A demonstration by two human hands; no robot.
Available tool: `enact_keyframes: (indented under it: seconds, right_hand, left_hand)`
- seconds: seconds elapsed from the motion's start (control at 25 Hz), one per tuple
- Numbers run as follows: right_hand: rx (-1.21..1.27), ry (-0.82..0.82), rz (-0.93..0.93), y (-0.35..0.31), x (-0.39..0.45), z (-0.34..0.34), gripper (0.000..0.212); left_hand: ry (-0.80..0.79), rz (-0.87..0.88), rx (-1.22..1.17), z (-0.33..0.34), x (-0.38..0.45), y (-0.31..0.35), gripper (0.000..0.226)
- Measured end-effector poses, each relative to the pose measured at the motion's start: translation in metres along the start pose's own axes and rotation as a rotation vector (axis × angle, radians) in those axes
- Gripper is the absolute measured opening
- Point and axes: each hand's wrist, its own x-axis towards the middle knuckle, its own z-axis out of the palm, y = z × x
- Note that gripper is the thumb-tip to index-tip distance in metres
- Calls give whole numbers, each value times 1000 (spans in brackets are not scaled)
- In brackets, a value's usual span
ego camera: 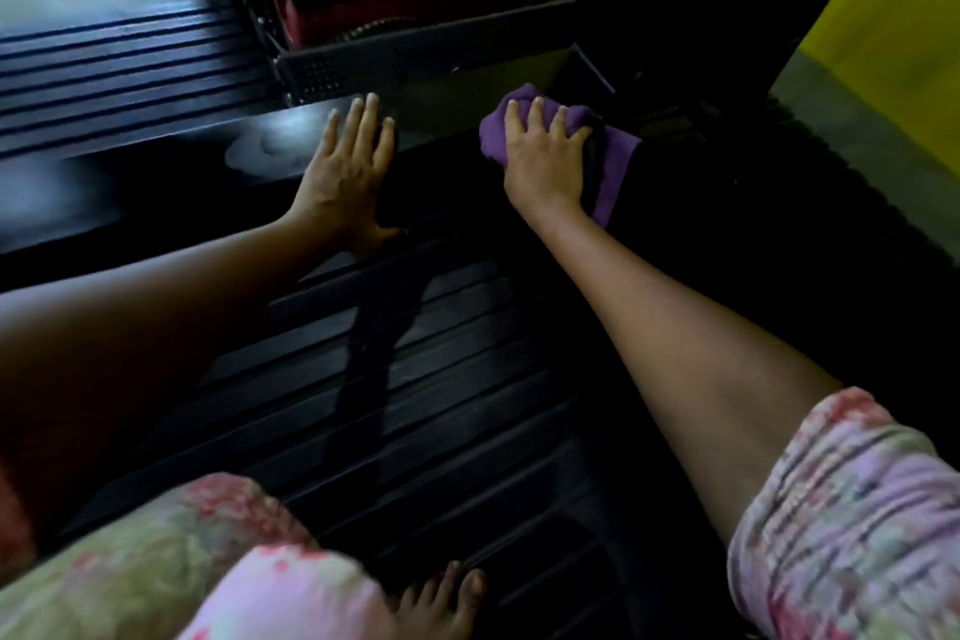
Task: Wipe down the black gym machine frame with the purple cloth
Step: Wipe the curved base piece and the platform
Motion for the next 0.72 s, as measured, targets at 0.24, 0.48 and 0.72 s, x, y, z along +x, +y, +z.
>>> enact_keyframes:
  seconds: [0.24, 0.48, 0.72]
  right_hand:
    - [478, 36, -186, 45, -7, -13, 53]
    - [577, 115, 174, 13, 31, -9, 54]
    - [568, -21, 17, -24, 53, -14, 60]
  left_hand:
    - [-27, -13, -152, -12, -7, -3, 116]
    - [119, -240, -185, 5, -62, -86, 118]
    - [3, -282, -178, 20, -96, -133, 126]
